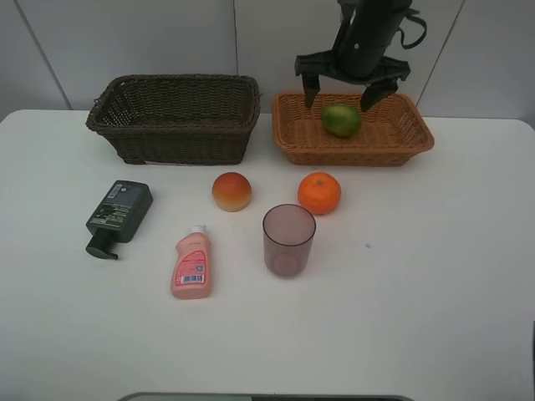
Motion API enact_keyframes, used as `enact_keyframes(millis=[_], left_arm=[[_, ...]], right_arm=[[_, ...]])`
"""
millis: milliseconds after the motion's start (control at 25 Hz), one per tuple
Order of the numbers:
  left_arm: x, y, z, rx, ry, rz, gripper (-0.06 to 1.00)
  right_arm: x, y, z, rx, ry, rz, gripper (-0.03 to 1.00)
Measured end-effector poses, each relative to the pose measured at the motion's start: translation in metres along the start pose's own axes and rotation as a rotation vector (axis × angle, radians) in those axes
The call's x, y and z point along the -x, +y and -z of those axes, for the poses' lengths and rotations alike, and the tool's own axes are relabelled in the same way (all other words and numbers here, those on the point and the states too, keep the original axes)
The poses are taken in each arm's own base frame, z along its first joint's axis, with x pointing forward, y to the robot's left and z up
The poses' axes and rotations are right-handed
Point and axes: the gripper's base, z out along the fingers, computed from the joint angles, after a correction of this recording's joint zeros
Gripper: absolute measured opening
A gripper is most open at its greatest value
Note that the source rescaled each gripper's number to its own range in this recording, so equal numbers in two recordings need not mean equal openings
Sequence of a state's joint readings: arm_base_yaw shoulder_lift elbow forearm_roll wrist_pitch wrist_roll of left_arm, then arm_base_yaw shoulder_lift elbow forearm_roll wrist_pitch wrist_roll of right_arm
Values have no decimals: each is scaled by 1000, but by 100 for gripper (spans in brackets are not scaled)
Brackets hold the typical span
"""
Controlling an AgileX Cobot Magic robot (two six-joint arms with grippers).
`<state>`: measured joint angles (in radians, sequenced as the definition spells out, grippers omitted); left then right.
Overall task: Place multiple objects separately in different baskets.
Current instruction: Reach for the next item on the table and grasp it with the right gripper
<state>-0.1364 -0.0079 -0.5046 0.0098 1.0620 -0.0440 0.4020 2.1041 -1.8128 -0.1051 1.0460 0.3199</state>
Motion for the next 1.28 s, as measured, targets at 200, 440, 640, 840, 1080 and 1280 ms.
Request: enact_keyframes(millis=[200,440,640,840,1080,1280], left_arm=[[0,0,0,0,0,0,84],[0,0,0,0,0,0,84],[0,0,0,0,0,0,84],[0,0,0,0,0,0,84],[0,0,0,0,0,0,84],[0,0,0,0,0,0,84]], right_arm=[[-26,14,-3,0,38,-11,100],[-57,24,-18,-12,55,-52,100],[-74,25,-34,-13,74,-82,100],[-80,23,-43,-16,54,-122,100],[-81,24,-50,-12,52,-134,100],[-85,27,-64,-20,73,-141,100]])
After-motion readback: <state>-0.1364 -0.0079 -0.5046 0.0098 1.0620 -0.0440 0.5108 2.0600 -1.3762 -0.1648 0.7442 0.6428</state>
